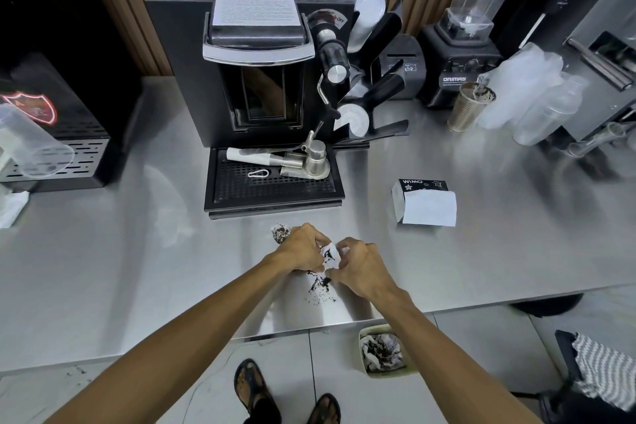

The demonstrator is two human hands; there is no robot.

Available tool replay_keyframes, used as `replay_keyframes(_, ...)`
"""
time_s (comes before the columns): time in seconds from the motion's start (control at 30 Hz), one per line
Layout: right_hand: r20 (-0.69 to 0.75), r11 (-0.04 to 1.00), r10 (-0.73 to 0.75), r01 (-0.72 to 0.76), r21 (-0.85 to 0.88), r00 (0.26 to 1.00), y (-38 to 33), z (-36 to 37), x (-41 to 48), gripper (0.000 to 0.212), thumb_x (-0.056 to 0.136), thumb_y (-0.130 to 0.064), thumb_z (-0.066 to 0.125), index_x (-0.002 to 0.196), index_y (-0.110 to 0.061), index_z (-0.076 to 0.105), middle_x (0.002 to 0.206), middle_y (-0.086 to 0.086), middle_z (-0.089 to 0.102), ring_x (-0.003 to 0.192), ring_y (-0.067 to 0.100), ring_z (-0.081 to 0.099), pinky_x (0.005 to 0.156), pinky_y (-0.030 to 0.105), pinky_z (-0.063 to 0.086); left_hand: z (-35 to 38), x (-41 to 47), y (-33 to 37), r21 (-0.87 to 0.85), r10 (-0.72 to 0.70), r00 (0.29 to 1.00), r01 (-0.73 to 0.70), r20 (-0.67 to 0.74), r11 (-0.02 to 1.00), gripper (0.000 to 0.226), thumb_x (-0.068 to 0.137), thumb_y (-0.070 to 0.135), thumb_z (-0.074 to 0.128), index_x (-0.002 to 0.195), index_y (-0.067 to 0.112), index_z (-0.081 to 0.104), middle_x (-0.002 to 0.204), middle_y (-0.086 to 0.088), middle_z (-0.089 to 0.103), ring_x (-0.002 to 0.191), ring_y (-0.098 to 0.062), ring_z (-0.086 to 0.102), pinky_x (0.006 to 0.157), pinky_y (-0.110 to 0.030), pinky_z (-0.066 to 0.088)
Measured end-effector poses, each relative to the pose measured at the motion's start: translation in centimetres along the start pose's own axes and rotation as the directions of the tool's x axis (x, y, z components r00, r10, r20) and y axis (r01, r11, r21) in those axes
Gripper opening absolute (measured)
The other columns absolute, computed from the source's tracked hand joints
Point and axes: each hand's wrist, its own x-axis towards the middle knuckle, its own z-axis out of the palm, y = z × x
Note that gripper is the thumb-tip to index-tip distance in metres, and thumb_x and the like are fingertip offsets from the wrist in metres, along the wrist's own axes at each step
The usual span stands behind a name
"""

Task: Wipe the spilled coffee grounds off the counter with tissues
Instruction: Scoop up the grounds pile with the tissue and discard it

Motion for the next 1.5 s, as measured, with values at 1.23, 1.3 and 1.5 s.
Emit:
replay_keyframes(1.23,-0.042,0.901,-0.267,0.233,-0.367,0.963,-0.8,0.2,0.2,0.027,0.09,-0.032,0.06,0.108,-0.017,0.072,0.088,0.008,0.07,0.094,0.023,0.057,0.076,0.031,0.047,-0.3,0.0,-1.2,0.439,0.334,0.941,-0.282,-0.046,0.853,0.021,0.081,0.021,0.076,0.094,0.005,0.07,0.077,0.005,0.049,0.069,-0.017,0.05,0.058,-0.021,0.035)
replay_keyframes(1.3,-0.036,0.897,-0.265,0.233,-0.376,0.964,-0.9,0.2,0.1,0.026,0.09,-0.033,0.059,0.104,-0.016,0.073,0.086,0.009,0.07,0.092,0.023,0.056,0.074,0.031,0.046,-0.3,-0.2,-1.5,0.501,0.396,0.918,-0.327,-0.033,0.801,0.02,0.083,0.027,0.073,0.095,0.011,0.07,0.084,0.003,0.053,0.082,-0.019,0.053,0.063,-0.023,0.035)
replay_keyframes(1.5,-0.055,0.89,-0.284,0.241,-0.387,0.957,-1.0,0.7,-0.2,0.027,0.089,-0.035,0.06,0.1,-0.014,0.073,0.082,0.008,0.069,0.088,0.023,0.056,0.071,0.032,0.045,-0.1,-0.4,-2.9,0.591,0.516,0.856,-0.406,-0.02,0.697,0.032,0.087,0.043,0.064,0.112,0.025,0.069,0.109,0.004,0.052,0.102,-0.017,0.043,0.08,-0.024,0.027)
